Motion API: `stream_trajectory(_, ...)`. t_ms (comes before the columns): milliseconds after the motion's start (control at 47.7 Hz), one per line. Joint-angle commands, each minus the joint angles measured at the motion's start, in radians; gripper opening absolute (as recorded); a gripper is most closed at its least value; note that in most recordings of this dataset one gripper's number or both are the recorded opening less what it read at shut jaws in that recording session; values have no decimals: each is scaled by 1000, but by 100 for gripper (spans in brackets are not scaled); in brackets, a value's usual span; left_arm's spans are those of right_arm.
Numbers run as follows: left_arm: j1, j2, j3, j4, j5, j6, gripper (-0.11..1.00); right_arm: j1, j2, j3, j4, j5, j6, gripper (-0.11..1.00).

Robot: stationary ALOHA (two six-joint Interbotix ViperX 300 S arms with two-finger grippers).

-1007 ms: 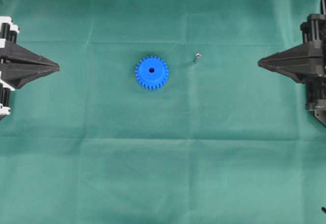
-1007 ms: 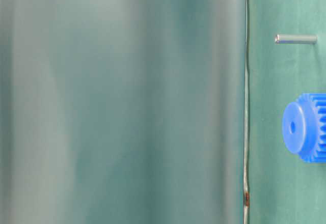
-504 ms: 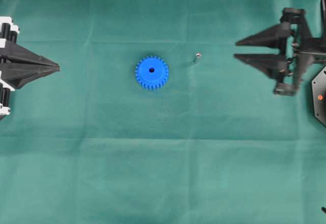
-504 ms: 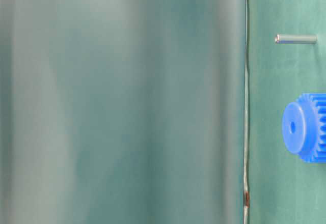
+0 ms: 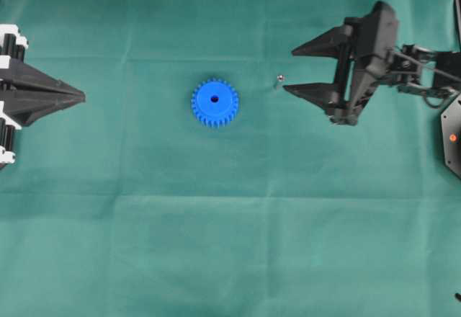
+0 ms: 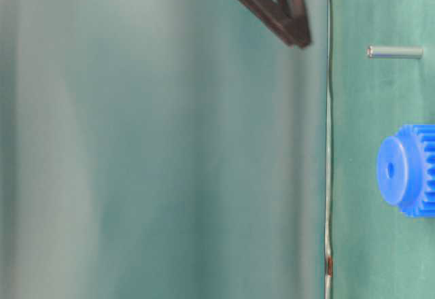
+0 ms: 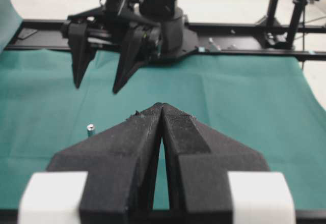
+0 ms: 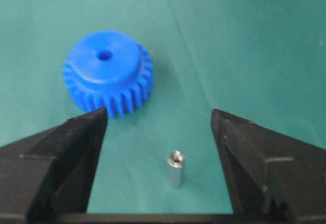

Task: Insert the shaft placed at a random location into the center hole of the medium gear at another random location.
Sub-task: 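Move the right gripper left toward the upright silver shaft, then lower the right gripper around the shaft and close to grasp it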

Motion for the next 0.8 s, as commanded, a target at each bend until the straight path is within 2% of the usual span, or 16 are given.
stream_trajectory(0, -2, 8, -25, 2, 2, -2, 0, -12, 49, -29, 3, -37, 5, 83)
stream_trajectory(357, -2, 8, -23, 2, 12, -2, 0, -15, 196, -34, 18, -107, 5, 82)
stream_trajectory(776, -2, 6, -23, 2, 14, -2, 0, -15, 216, -41, 20, -126, 5, 79)
